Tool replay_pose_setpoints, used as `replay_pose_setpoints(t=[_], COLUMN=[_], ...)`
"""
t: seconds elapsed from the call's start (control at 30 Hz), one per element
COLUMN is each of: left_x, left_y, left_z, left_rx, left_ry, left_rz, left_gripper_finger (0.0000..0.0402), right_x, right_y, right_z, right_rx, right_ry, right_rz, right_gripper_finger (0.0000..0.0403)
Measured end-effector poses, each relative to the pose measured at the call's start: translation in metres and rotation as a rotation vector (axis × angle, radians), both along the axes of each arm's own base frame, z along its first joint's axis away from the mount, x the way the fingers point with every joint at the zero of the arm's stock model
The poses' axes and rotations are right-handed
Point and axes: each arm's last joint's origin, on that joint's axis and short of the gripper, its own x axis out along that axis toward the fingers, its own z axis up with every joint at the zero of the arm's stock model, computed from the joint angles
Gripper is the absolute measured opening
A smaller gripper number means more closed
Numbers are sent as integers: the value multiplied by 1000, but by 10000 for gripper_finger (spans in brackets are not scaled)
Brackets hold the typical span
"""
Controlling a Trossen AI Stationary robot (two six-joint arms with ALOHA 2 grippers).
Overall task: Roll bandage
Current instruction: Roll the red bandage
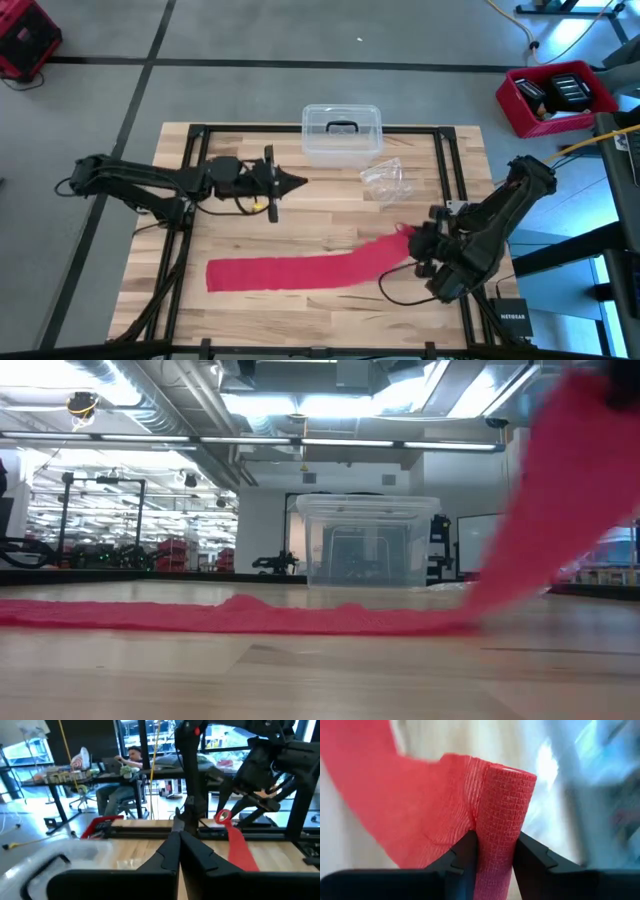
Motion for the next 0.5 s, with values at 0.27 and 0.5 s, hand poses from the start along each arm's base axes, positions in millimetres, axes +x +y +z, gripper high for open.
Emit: replay_pose_setpoints(t=[0.27, 0.5], left_x=[-1, 23], left_y=[-6, -12], left_z=[39, 38], left_rx=[59, 82], left_ry=[-7, 33], left_rz=[-130, -150], left_gripper_finger=[3, 65], right_x=[20, 41], right_y=[-3, -22], right_z=[50, 52], right_rx=[-409, -448], right_ry=[-201, -157], right_rz=[210, 144], right_gripper_finger=[107, 107])
